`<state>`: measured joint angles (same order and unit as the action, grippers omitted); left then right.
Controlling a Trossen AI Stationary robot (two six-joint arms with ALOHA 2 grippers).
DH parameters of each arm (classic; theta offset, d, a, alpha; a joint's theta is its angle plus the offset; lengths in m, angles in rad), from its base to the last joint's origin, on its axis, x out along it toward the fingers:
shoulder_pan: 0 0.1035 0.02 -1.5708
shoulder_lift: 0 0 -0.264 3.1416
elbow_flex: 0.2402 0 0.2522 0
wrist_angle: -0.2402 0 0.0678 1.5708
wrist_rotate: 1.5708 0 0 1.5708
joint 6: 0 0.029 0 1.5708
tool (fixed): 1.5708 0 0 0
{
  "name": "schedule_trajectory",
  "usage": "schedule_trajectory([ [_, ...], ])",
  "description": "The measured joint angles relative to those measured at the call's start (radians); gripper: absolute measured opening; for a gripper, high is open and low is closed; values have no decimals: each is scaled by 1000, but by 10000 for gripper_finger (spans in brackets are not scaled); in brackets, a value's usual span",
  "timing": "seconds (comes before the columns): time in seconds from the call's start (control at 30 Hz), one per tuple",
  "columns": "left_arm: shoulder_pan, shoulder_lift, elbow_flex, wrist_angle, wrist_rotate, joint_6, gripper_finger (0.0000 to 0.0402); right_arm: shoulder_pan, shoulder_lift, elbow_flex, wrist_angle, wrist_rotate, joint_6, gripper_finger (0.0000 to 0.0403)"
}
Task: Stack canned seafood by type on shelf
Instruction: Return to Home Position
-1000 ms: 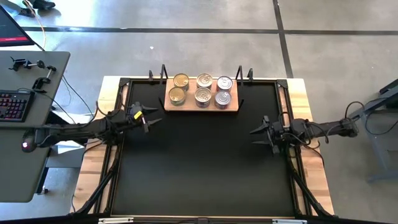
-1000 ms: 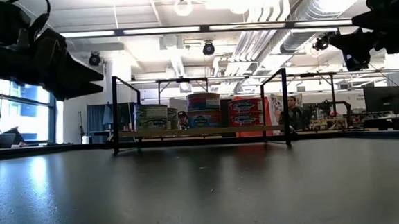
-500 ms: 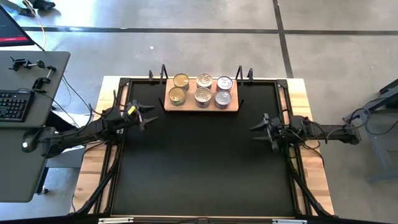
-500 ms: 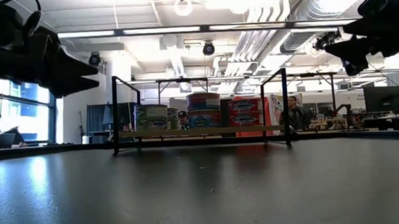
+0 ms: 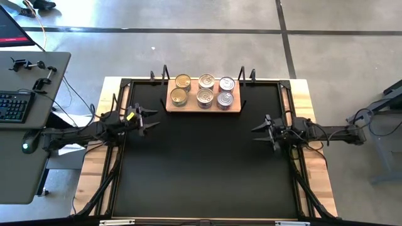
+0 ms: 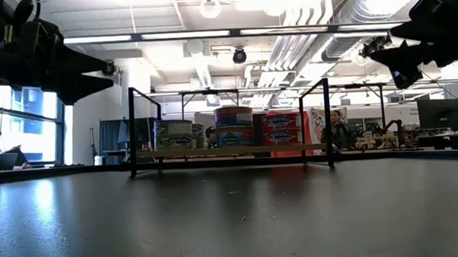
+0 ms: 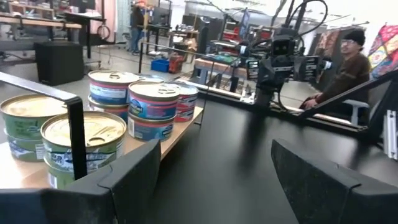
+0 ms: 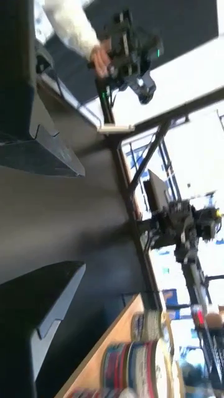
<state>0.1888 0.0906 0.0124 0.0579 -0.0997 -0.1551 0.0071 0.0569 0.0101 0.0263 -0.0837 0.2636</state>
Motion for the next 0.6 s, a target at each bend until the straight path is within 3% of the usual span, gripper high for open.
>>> schedule_trajectory([
  [0.17, -97, 0, 0, -3, -90, 17, 298, 0, 41, 0, -2, 31, -28, 224],
  [0.43, -186, 0, 0, -6, -130, 73, 298, 0, 61, 0, 33, 70, -197, 224],
  [0.6, -191, 8, 0, -14, -133, 118, 298, -1, 61, 0, 42, 247, -220, 224],
])
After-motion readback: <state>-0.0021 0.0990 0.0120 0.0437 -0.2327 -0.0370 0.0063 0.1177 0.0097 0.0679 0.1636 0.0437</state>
